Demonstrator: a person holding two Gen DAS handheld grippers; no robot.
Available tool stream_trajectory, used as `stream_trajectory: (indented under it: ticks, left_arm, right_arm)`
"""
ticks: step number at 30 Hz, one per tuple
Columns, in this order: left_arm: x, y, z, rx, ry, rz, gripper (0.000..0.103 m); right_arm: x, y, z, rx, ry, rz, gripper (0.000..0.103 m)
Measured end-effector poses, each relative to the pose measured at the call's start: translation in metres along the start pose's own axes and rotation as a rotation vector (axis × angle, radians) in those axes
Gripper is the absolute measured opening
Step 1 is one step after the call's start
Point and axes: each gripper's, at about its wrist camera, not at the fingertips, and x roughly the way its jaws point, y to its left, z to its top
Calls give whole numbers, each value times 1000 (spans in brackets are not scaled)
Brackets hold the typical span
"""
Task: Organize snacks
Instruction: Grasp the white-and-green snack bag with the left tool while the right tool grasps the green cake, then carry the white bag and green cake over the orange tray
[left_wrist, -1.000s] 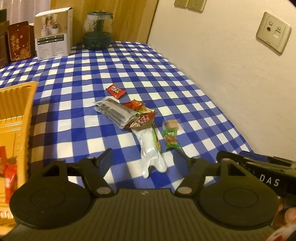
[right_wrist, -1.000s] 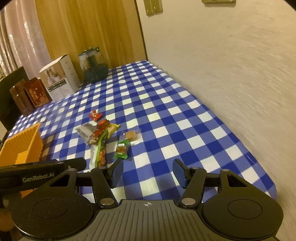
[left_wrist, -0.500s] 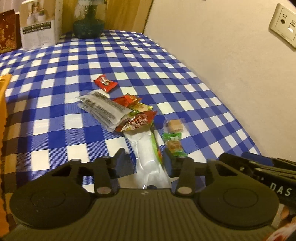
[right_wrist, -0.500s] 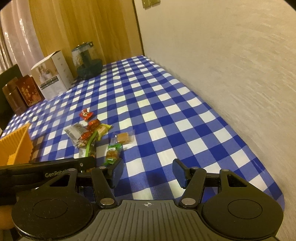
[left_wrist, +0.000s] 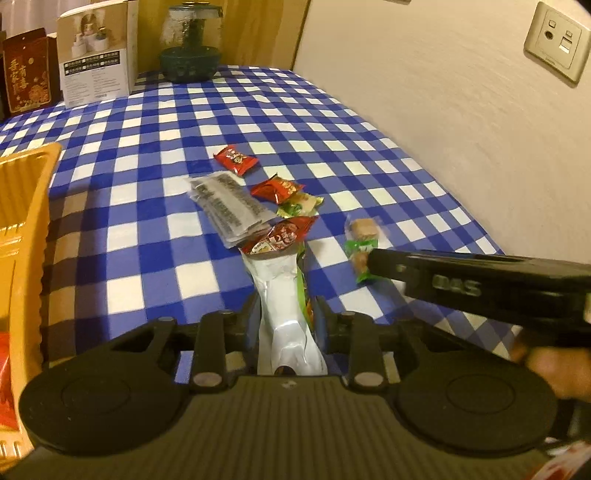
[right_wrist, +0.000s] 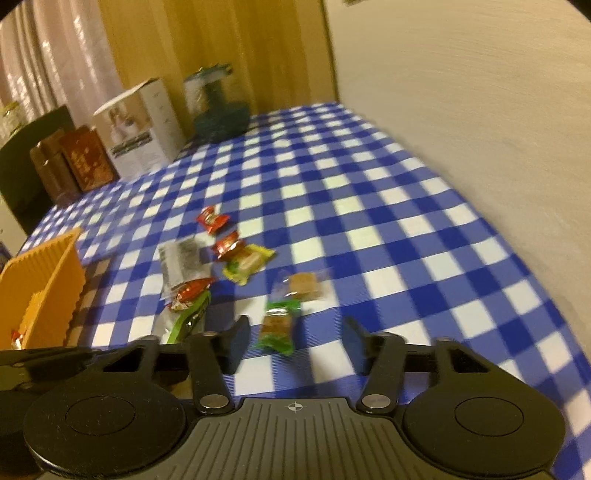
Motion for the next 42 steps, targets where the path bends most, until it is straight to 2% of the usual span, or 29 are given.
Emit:
stream_trajectory:
  ticks: [4, 7, 8, 17, 19, 29, 30, 31, 35, 42]
  left_arm:
    - [-3, 2, -5, 1, -2, 5, 27]
    - [-3, 2, -6, 15, -6, 8, 27]
    - [-2, 2, -7, 25, -9, 9, 27]
    - [6, -5, -9, 100, -1, 44, 31]
    - [5, -7, -10, 115, 3, 44, 27]
    - [-25, -4, -17, 98, 39, 25, 26]
    - [-30, -3, -18, 98, 37, 26, 26]
    - [-34, -3, -20, 97, 35, 29, 26]
    - [-51, 0, -24, 93, 29, 32, 26]
    - [-73, 3, -32, 82, 16, 30, 26]
  right_arm:
    - [15, 8, -1, -33, 21, -7, 40]
    - [18, 15, -4, -88, 13, -29, 28]
    - [18, 15, -5, -96, 14, -30, 27]
    - [3, 10, -11, -96, 19, -43, 24]
    - [-2, 8, -14, -83, 20, -44, 24]
    - [-32, 5, -20, -18, 23, -36, 23]
    - [-35, 6, -20, -16, 21, -34, 9]
    - [-39, 8, -20, -14, 22, -32, 1]
    - [-54, 18, -22, -26, 20, -30, 1]
    - [-54, 16, -40, -50, 64, -33, 2]
